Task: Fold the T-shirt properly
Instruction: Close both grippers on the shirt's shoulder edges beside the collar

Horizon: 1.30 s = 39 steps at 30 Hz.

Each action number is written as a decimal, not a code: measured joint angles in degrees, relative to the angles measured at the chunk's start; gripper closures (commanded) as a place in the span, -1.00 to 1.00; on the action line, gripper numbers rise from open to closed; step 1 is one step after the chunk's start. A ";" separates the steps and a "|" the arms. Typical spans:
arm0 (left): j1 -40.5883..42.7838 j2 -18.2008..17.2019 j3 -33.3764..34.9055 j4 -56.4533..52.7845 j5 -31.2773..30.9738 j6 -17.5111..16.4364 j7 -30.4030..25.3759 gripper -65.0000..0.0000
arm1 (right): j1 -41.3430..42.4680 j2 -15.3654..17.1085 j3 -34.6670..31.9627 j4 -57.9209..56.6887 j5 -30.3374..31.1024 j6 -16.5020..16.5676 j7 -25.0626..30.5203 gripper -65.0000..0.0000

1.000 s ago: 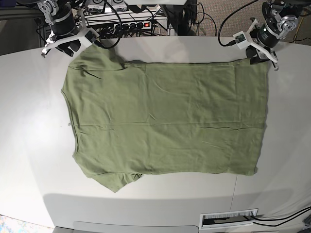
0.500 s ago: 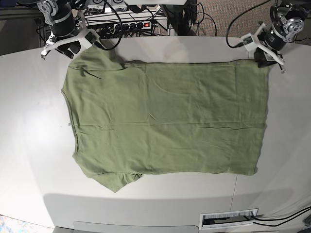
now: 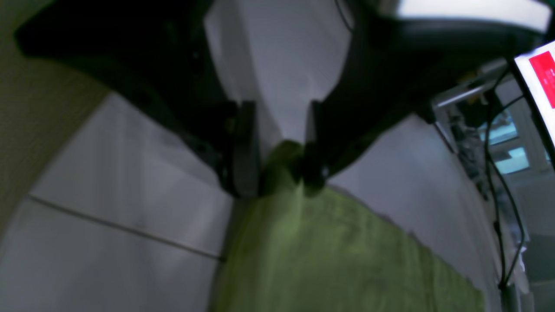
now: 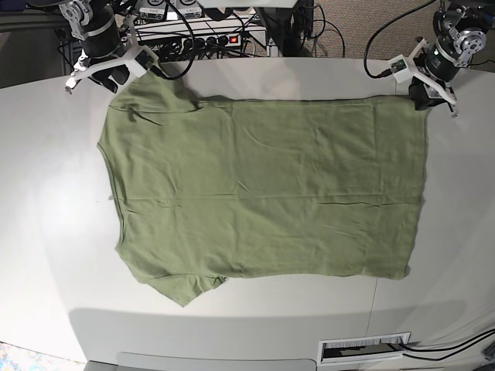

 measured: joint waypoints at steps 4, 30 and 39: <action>-2.43 0.09 1.01 0.00 -0.24 -0.90 -0.35 0.44 | 0.00 0.00 0.00 0.00 0.00 0.00 -0.59 0.49; -8.70 -1.70 9.55 0.02 -0.63 -0.44 5.90 1.00 | -0.02 1.68 0.00 0.00 0.76 0.44 -0.17 0.17; -8.70 -1.70 9.55 0.02 -0.74 -0.57 5.90 1.00 | 0.74 2.05 -0.02 -2.56 6.99 5.79 1.18 0.09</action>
